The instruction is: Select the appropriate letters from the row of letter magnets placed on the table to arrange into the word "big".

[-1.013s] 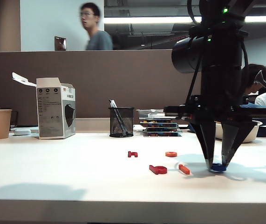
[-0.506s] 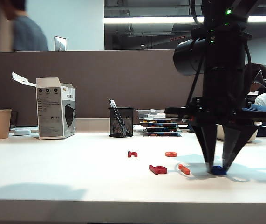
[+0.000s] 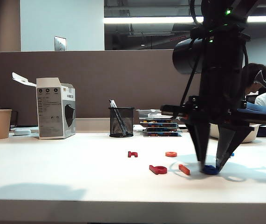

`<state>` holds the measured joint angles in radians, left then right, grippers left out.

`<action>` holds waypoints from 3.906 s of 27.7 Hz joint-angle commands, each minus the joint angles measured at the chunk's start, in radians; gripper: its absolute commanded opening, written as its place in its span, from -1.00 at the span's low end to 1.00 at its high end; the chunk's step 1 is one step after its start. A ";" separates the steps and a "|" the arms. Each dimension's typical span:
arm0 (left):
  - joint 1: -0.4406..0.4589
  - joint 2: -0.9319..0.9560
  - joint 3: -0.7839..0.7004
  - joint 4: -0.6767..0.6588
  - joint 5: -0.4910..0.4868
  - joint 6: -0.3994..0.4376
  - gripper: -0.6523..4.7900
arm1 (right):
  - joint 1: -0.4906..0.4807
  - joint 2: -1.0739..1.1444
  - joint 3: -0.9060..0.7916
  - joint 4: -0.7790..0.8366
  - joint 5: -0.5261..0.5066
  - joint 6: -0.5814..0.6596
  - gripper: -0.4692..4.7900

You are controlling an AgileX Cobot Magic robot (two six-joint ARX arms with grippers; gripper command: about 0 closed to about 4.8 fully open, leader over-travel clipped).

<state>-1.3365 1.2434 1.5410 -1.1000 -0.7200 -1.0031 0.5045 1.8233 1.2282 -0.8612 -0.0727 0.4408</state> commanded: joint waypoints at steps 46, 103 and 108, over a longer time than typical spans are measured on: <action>-0.001 -0.002 0.002 0.002 -0.010 0.001 -0.78 | -0.093 -0.362 0.121 0.024 0.187 -0.258 -0.83; 0.835 -0.029 0.003 0.634 0.413 1.075 -0.78 | -0.665 -1.736 -0.718 0.287 0.031 -0.360 -0.84; 1.033 -0.061 0.003 0.639 0.509 1.074 -0.78 | -0.665 -1.739 -0.742 0.298 -0.019 -0.284 -0.84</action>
<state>-0.3420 1.1915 1.5406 -0.4809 -0.2550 0.0643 -0.1604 0.0837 0.4969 -0.5819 -0.0792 0.1108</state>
